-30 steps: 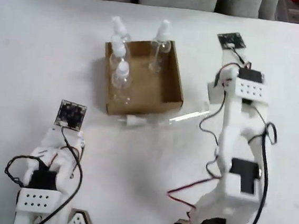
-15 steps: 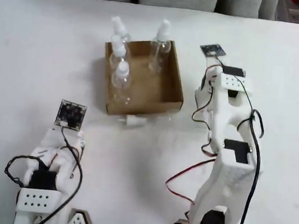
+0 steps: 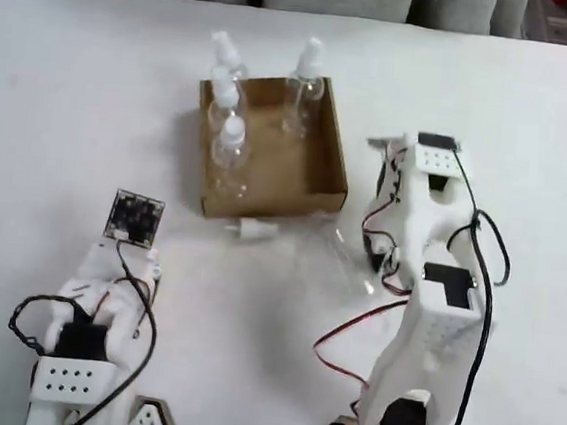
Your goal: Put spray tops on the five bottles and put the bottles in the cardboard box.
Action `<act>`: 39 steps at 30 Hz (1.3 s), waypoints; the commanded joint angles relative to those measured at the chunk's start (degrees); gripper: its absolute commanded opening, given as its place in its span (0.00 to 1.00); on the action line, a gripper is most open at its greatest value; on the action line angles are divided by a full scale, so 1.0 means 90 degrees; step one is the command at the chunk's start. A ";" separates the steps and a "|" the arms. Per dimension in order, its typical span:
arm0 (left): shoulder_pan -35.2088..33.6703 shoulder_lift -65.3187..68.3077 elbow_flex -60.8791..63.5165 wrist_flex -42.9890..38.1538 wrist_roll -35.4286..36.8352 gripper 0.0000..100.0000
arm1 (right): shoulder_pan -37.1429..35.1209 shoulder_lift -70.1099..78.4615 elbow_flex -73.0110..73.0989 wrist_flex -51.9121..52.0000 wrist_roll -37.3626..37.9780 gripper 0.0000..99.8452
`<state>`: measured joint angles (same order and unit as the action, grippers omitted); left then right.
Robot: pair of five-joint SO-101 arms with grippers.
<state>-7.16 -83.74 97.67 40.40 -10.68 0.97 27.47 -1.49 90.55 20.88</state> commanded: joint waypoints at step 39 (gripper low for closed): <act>-0.0073 -0.0093 -0.0029 0.0029 -0.0049 0.02 | -0.0298 -0.6295 0.3712 -0.1265 0.0821 0.15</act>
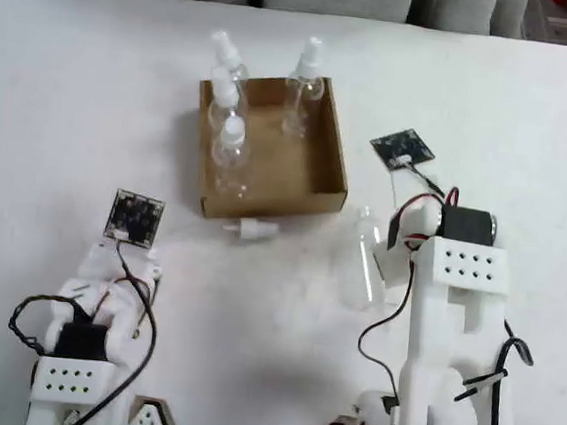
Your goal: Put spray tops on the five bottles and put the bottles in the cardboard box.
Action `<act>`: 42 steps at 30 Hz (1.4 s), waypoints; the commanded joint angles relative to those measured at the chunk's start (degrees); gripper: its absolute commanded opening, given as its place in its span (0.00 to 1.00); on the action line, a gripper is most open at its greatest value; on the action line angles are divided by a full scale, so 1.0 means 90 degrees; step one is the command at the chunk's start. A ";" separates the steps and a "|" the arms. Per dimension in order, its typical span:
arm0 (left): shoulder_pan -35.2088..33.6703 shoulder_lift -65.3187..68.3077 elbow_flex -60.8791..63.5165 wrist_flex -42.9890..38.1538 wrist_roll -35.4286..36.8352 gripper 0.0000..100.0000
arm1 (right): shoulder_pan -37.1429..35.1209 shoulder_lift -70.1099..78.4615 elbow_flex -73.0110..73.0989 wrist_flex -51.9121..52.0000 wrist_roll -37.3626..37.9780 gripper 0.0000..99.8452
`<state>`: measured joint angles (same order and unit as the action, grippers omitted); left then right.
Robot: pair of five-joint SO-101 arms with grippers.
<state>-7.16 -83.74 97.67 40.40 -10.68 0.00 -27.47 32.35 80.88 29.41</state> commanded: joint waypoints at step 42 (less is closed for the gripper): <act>-0.0073 -0.0093 -0.0029 0.0029 -0.0049 0.02 | -0.0718 0.3736 -0.1621 -0.1538 -0.0957 0.29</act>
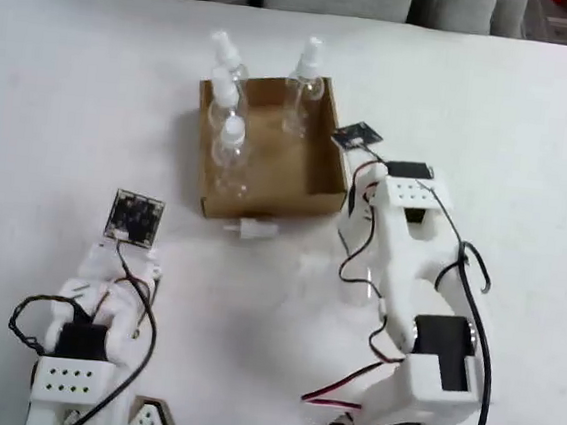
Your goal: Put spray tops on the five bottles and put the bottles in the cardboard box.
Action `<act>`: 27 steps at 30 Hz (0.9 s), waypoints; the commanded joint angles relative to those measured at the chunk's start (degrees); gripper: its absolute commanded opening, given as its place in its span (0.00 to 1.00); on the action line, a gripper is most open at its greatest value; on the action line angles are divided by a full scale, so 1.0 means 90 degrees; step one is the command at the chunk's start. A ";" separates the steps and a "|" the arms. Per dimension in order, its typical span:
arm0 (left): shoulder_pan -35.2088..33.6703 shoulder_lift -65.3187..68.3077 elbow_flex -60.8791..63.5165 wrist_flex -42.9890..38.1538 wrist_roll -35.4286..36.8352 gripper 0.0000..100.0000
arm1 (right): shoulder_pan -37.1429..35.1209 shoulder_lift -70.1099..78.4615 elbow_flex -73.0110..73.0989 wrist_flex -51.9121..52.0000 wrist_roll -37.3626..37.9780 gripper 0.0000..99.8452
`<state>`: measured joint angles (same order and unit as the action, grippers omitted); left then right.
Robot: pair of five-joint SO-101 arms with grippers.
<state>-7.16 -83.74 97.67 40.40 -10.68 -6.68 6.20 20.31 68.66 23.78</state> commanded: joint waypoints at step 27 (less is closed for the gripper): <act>-0.0063 -0.0093 -0.0029 0.0029 -0.0049 0.02 | 0.0005 -0.0015 -0.0137 -0.0601 -0.1192 0.31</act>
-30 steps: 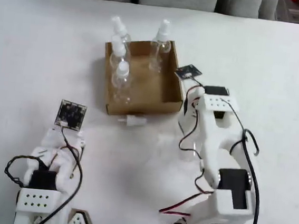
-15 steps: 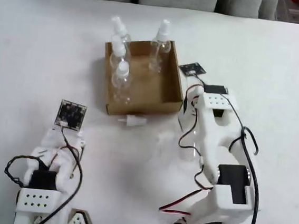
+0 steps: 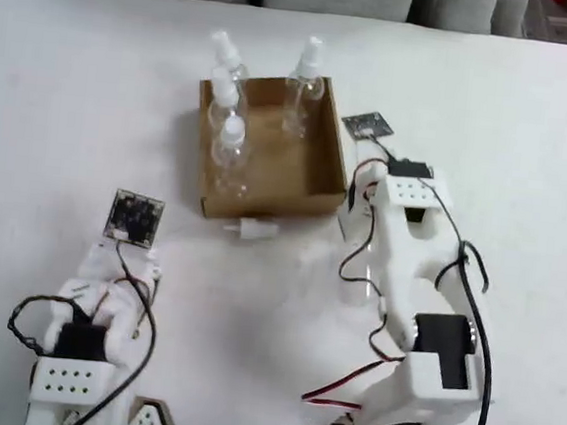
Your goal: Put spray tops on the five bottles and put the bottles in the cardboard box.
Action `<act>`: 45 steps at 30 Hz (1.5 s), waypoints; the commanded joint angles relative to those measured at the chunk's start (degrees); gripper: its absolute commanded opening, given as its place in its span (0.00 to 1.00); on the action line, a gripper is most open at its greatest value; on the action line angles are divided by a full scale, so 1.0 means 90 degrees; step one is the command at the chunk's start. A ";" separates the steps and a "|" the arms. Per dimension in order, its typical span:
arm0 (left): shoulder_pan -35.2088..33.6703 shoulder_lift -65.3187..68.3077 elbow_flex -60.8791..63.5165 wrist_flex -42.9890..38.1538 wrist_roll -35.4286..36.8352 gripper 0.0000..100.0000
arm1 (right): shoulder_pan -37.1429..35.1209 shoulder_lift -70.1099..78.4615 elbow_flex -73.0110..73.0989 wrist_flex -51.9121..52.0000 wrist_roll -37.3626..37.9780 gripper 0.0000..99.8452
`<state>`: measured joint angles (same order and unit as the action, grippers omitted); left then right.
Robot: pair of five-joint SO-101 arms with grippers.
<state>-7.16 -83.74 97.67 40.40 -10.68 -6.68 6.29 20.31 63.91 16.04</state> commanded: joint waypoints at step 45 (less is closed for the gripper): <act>0.1001 -0.0054 -0.2364 0.2012 -0.1299 0.02 | 0.1255 0.0669 0.0010 -0.0200 -0.0215 0.02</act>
<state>-3.38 -83.74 83.34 54.02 -22.11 3.43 12.97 20.13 61.63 13.23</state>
